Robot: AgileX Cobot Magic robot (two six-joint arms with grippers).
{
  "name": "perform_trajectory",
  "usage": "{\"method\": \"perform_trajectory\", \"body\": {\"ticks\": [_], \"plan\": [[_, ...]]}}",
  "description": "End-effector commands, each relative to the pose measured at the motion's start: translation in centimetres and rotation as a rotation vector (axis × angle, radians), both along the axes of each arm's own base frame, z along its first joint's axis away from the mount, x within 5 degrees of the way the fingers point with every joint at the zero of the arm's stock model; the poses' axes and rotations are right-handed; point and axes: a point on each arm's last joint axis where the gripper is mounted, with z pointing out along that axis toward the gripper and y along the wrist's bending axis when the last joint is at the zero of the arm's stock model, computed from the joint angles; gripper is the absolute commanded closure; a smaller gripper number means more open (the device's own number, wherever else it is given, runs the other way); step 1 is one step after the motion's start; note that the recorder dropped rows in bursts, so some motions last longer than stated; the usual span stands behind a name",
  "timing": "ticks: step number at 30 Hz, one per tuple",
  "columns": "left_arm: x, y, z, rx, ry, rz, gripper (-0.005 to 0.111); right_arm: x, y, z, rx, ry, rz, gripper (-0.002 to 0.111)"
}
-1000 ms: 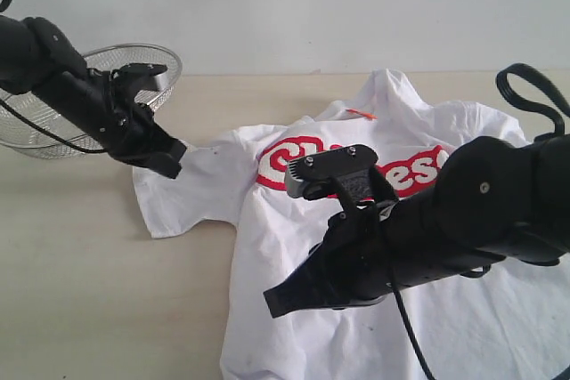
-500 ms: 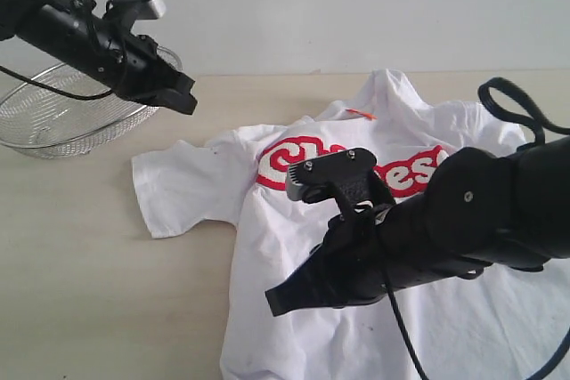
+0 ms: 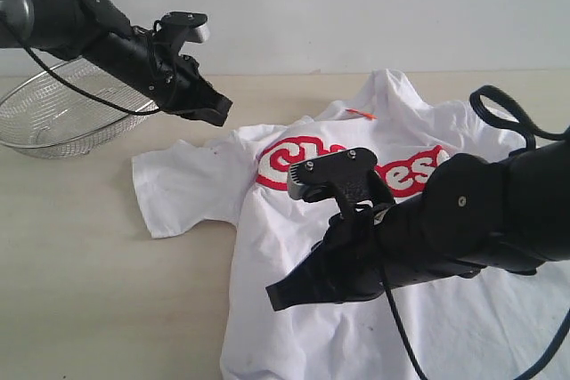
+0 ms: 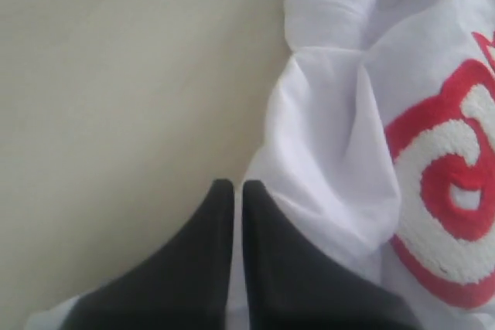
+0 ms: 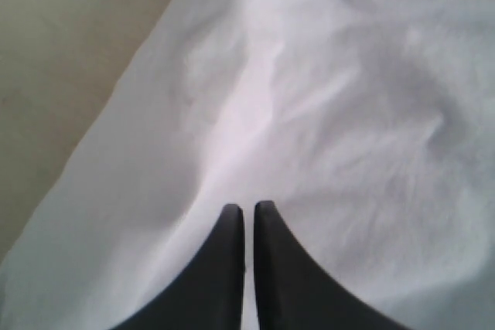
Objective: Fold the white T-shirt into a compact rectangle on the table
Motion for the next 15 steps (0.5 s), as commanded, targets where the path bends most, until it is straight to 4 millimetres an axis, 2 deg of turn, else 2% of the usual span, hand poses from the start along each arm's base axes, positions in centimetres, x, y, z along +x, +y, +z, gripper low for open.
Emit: {"method": "perform_trajectory", "body": {"ticks": [1, 6, 12, 15], "plan": [[0.4, -0.7, 0.1, -0.014, 0.015, -0.014, 0.102, -0.1, -0.1, 0.0, -0.004, -0.006, 0.004, 0.109], [-0.1, -1.6, 0.1, -0.016, 0.033, -0.048, 0.102, -0.1, -0.1, 0.0, -0.008, -0.011, 0.01, 0.109], [-0.5, -3.5, -1.5, 0.011, 0.054, -0.073, 0.102, -0.2, -0.1, 0.0, -0.009, -0.004, 0.016, 0.109], [-0.4, -3.5, -2.5, 0.017, 0.067, -0.067, 0.102, -0.3, 0.0, -0.1, -0.01, 0.01, 0.025, 0.109]]}}
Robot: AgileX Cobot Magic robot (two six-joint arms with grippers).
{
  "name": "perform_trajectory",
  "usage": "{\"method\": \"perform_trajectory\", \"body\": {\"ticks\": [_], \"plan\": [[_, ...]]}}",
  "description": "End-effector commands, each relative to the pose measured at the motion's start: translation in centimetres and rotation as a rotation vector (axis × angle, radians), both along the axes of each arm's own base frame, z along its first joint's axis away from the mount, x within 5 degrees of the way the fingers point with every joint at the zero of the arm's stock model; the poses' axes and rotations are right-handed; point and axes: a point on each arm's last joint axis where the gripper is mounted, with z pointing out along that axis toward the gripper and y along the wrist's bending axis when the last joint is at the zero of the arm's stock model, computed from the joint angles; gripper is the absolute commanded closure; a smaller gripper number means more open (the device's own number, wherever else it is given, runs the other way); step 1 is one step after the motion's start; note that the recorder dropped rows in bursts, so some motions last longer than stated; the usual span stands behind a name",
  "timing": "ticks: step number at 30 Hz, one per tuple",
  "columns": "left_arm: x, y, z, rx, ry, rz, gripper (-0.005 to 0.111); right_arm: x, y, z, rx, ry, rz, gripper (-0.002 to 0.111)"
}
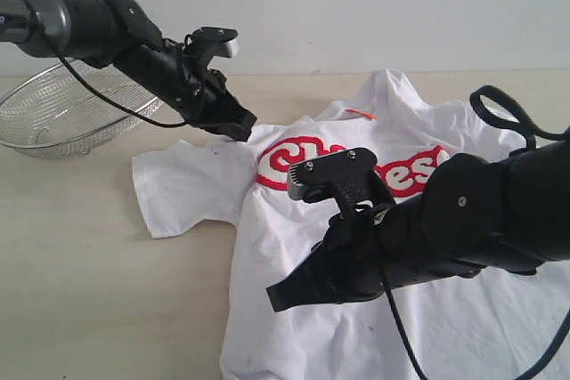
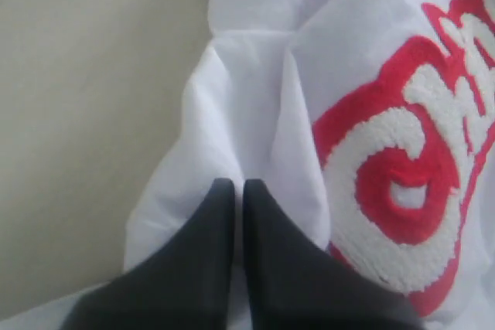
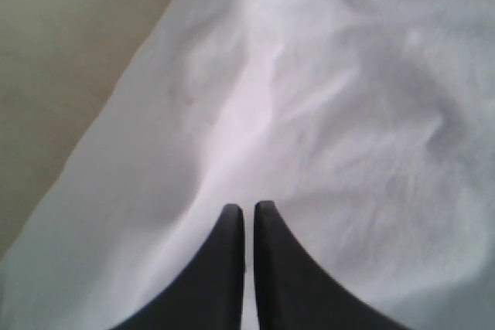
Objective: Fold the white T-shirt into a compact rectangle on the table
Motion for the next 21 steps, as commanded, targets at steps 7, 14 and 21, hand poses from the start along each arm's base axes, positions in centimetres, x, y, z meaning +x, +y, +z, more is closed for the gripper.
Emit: {"method": "perform_trajectory", "body": {"ticks": [7, 14, 21], "plan": [[0.9, 0.0, -1.8, 0.05, -0.042, 0.056, 0.102, -0.3, 0.0, -0.1, -0.01, 0.011, 0.027, 0.109], [1.1, 0.1, -3.7, 0.063, -0.032, 0.073, 0.102, -0.4, 0.0, -0.1, -0.01, 0.018, 0.031, 0.109], [1.6, 0.2, -4.9, 0.103, -0.03, 0.064, 0.102, -0.3, 0.0, -0.1, -0.01, 0.009, 0.026, 0.109]]}}
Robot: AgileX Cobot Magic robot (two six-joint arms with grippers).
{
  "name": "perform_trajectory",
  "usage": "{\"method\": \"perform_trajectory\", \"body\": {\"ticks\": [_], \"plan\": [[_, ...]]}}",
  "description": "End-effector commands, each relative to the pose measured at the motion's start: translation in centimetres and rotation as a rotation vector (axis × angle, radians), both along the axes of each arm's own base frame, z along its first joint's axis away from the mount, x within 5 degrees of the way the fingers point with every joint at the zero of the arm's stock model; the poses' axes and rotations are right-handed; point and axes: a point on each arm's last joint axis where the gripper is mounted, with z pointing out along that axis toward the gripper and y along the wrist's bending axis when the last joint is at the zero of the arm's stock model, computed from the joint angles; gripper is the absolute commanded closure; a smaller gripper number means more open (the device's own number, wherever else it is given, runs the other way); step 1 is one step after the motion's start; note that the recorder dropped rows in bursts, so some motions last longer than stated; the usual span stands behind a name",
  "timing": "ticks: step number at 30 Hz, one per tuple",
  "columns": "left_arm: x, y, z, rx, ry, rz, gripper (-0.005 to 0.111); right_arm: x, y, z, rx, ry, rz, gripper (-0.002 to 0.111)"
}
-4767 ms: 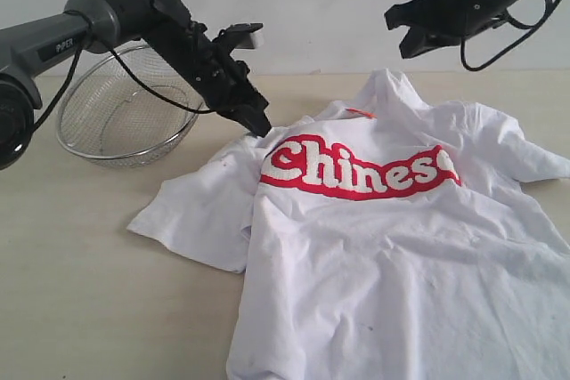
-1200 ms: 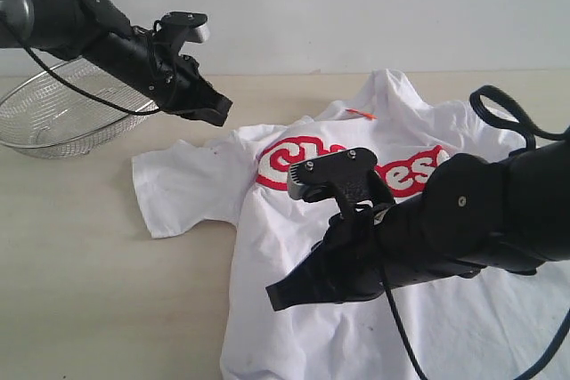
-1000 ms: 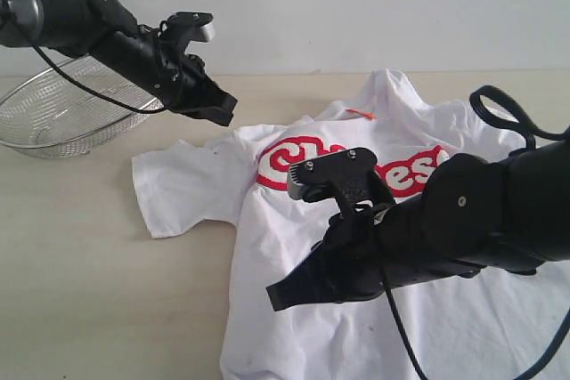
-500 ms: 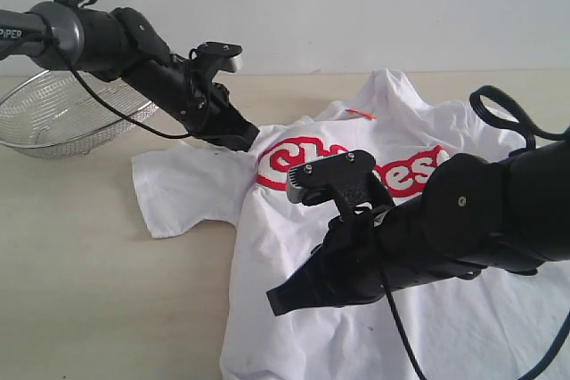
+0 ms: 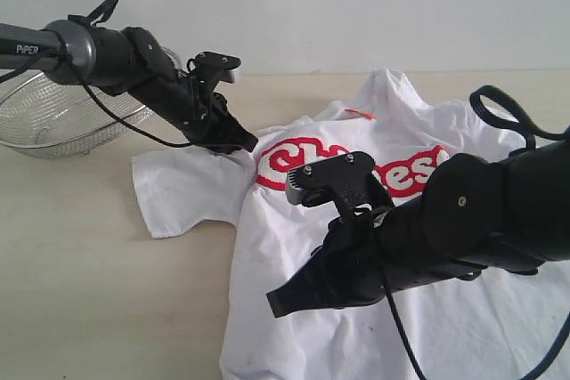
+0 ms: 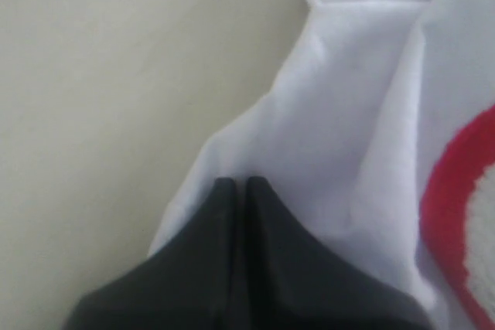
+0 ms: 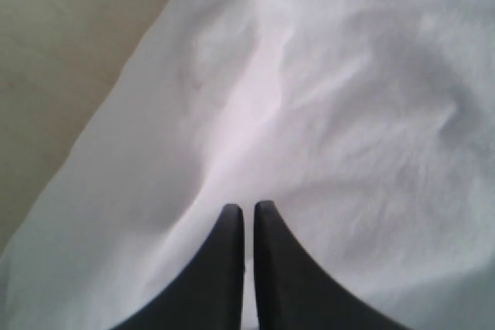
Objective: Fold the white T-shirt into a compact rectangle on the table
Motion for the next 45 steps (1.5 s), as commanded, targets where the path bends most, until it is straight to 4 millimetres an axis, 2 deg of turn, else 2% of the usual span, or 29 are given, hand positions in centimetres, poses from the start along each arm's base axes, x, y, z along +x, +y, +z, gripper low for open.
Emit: {"method": "perform_trajectory", "body": {"ticks": [1, 11, 22, 31, 34, 35, 36, 37, 38, 39, 41, 42, 43, 44, 45], "plan": [[0.5, 0.0, -0.7, 0.036, -0.005, 0.001, 0.102, -0.1, -0.1, 0.0, -0.009, -0.011, 0.012, 0.109], [2.9, 0.7, -0.2, 0.142, -0.066, 0.067, 0.102, -0.1, -0.1, 0.3, -0.005, -0.021, 0.019, 0.109], [5.6, 1.3, 0.6, 0.137, -0.097, 0.101, 0.102, -0.2, -0.2, 1.2, 0.004, -0.057, 0.029, 0.109], [5.5, 1.8, 1.3, 0.156, -0.035, 0.09, 0.102, 0.1, -0.2, 1.3, 0.003, -0.086, 0.014, 0.109], [4.9, 0.9, 3.4, 0.056, -0.018, 0.036, 0.102, 0.6, -0.8, 1.4, 0.002, -0.098, -0.016, 0.109], [4.5, 0.2, 5.8, -0.045, -0.021, 0.015, 0.102, 1.2, -2.1, 1.7, 0.012, -0.086, -0.069, 0.109], [4.3, 0.1, 7.0, -0.072, -0.026, 0.009, 0.102, 1.5, -2.7, 1.9, 0.02, -0.085, -0.093, 0.109], [3.5, -0.2, 9.4, -0.085, -0.022, -0.02, 0.102, 2.0, -4.3, 2.7, 0.038, -0.075, -0.144, 0.109], [3.1, -0.2, 10.3, -0.089, -0.018, -0.038, 0.102, 2.0, -5.0, 3.1, 0.047, -0.066, -0.157, 0.109], [2.3, -0.1, 12.0, -0.087, -0.015, -0.083, 0.102, 2.1, -6.3, 4.1, 0.065, -0.07, -0.182, 0.109], [1.5, 0.0, 13.9, -0.1, -0.002, -0.091, 0.102, 2.1, -7.5, 5.5, 0.084, -0.108, -0.213, 0.109], [1.2, -0.1, 14.2, -0.12, 0.021, -0.103, 0.102, 2.0, -7.7, 5.8, 0.089, -0.113, -0.216, 0.109], [-0.1, -0.8, 15.2, -0.218, 0.097, -0.18, 0.102, 1.7, -7.7, 6.3, 0.097, -0.111, -0.206, 0.109], [-0.6, -1.9, 16.0, -0.302, 0.101, -0.214, 0.102, 1.4, -7.6, 6.4, 0.103, -0.094, -0.191, 0.109], [-1.6, -2.8, 16.7, -0.31, 0.125, -0.207, 0.102, 1.3, -7.5, 6.3, 0.106, -0.074, -0.179, 0.109]]}}
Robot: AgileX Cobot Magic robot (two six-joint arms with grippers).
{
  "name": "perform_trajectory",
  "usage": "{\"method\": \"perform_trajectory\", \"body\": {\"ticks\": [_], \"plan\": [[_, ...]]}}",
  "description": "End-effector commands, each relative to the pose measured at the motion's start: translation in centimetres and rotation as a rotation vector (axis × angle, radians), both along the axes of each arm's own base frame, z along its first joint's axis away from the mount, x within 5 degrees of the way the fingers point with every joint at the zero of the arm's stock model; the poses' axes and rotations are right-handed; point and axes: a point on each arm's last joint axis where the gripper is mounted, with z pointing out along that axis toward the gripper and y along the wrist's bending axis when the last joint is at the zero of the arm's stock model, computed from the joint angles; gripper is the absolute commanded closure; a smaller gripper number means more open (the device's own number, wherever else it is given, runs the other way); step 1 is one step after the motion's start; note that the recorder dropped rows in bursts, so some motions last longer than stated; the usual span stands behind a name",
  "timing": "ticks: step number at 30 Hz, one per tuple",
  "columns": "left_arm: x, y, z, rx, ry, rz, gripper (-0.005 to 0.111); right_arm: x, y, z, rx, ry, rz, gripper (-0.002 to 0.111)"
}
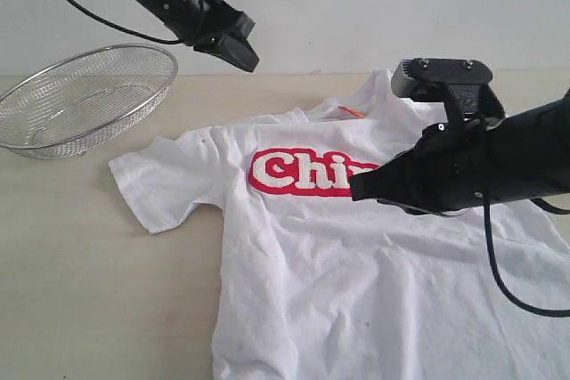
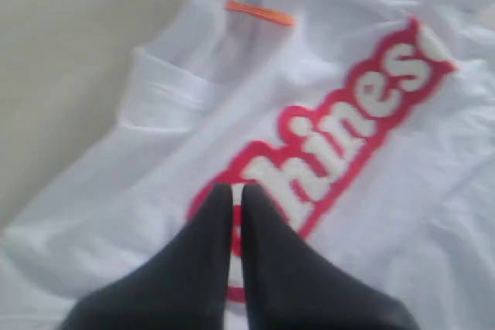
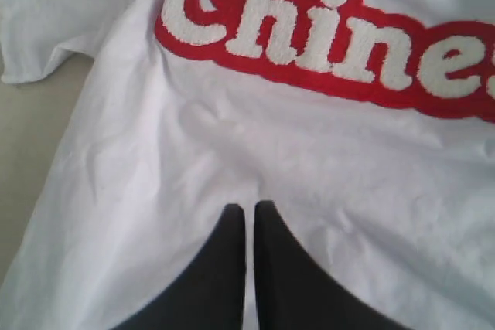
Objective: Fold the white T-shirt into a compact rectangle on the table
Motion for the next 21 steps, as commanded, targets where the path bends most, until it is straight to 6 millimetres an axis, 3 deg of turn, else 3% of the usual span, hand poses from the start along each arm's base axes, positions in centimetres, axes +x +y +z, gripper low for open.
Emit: {"method": "perform_trajectory", "body": {"ticks": [1, 4, 7, 13, 21], "plan": [[-3.6, -2.9, 2.7, -0.069, 0.056, -0.104, 0.102, -0.8, 0.0, 0.3, 0.009, 0.043, 0.05, 0.109], [-8.0, -4.5, 1.8, 0.096, 0.098, -0.191, 0.102, -0.8, 0.0, 0.3, 0.011, 0.045, 0.047, 0.109], [-12.6, -3.3, 0.4, 0.169, 0.187, -0.254, 0.102, -1.1, 0.1, 0.2, 0.017, 0.072, 0.065, 0.109], [-19.0, -1.7, -1.7, 0.125, 0.347, -0.31, 0.102, -1.3, 0.2, 0.1, 0.01, 0.087, 0.098, 0.109], [-24.3, -3.9, -6.2, 0.156, 0.381, -0.338, 0.102, -1.7, 0.4, -0.1, 0.017, 0.121, 0.12, 0.109]]}}
